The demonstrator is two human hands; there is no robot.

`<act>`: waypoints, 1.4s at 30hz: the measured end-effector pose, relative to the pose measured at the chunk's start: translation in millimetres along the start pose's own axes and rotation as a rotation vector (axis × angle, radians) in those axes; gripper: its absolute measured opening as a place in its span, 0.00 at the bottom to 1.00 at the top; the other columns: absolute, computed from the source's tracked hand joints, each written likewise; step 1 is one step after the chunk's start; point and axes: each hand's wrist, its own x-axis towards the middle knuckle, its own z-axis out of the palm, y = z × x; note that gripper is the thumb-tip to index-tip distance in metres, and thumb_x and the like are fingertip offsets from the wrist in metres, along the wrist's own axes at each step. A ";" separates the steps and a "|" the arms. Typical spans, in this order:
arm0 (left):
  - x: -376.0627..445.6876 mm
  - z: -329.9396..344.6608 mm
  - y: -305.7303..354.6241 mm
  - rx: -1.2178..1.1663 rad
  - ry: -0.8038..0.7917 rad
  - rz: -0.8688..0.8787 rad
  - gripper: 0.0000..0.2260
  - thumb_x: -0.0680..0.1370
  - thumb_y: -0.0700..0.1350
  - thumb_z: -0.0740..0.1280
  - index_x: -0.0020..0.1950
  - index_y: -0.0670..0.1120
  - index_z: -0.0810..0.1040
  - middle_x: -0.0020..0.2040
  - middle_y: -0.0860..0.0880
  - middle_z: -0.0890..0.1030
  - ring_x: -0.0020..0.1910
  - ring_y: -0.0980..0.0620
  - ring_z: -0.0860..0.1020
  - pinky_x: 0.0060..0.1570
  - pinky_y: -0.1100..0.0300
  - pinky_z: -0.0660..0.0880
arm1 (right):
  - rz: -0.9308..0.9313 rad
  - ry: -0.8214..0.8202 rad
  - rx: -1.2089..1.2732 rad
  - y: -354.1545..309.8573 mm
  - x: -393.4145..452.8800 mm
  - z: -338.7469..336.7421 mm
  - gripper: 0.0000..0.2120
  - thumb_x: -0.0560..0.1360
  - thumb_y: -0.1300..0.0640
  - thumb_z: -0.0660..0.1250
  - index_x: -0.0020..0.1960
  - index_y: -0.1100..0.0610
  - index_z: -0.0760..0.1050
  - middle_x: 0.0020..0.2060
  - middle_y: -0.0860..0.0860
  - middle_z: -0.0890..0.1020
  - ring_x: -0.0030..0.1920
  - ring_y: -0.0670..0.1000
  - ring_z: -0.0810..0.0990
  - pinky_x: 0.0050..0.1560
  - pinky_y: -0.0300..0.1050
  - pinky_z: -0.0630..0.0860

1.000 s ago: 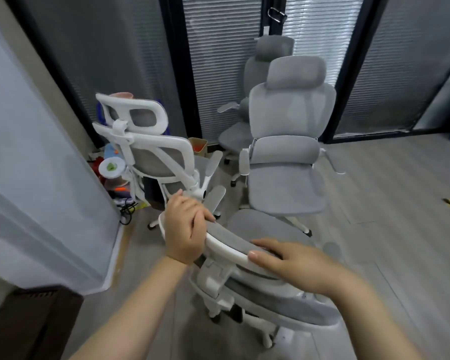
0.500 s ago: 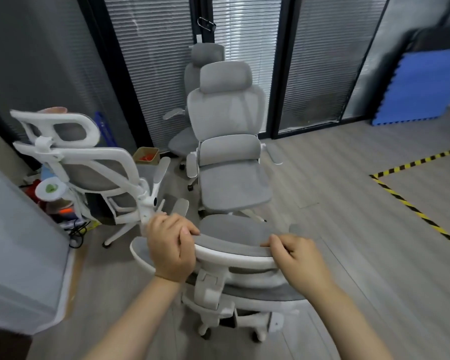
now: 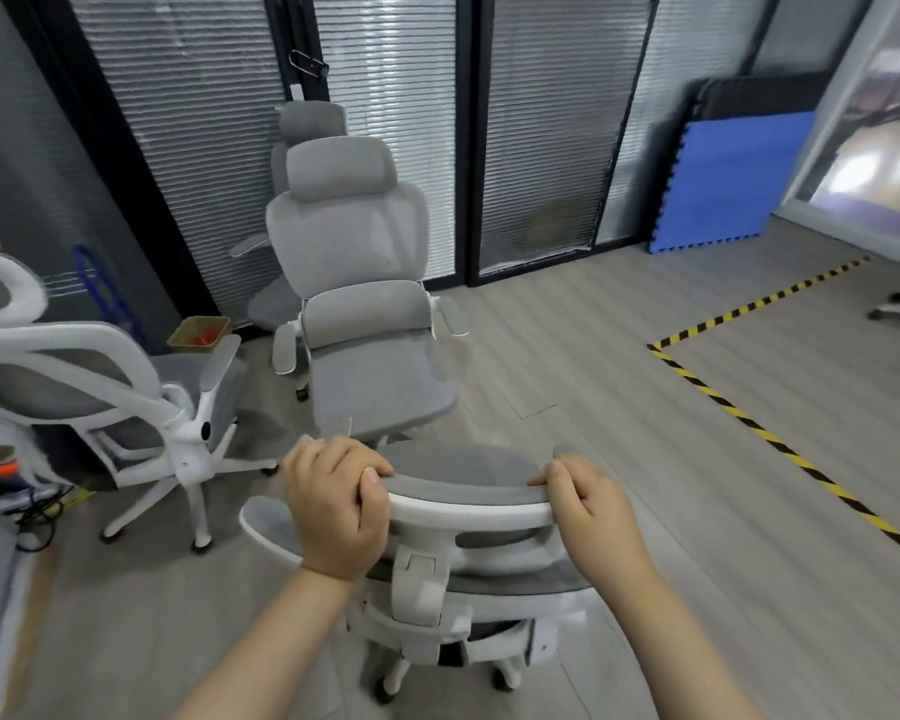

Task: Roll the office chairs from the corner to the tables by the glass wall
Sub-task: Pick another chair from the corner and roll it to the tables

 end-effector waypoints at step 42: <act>200.4 662.8 350.3 -0.966 -0.708 0.338 0.15 0.78 0.43 0.52 0.38 0.44 0.75 0.37 0.53 0.75 0.43 0.54 0.74 0.68 0.53 0.63 | 0.208 1.134 -0.412 331.2 259.0 -365.0 0.17 0.74 0.54 0.49 0.30 0.61 0.64 0.26 0.48 0.65 0.31 0.50 0.65 0.32 0.47 0.60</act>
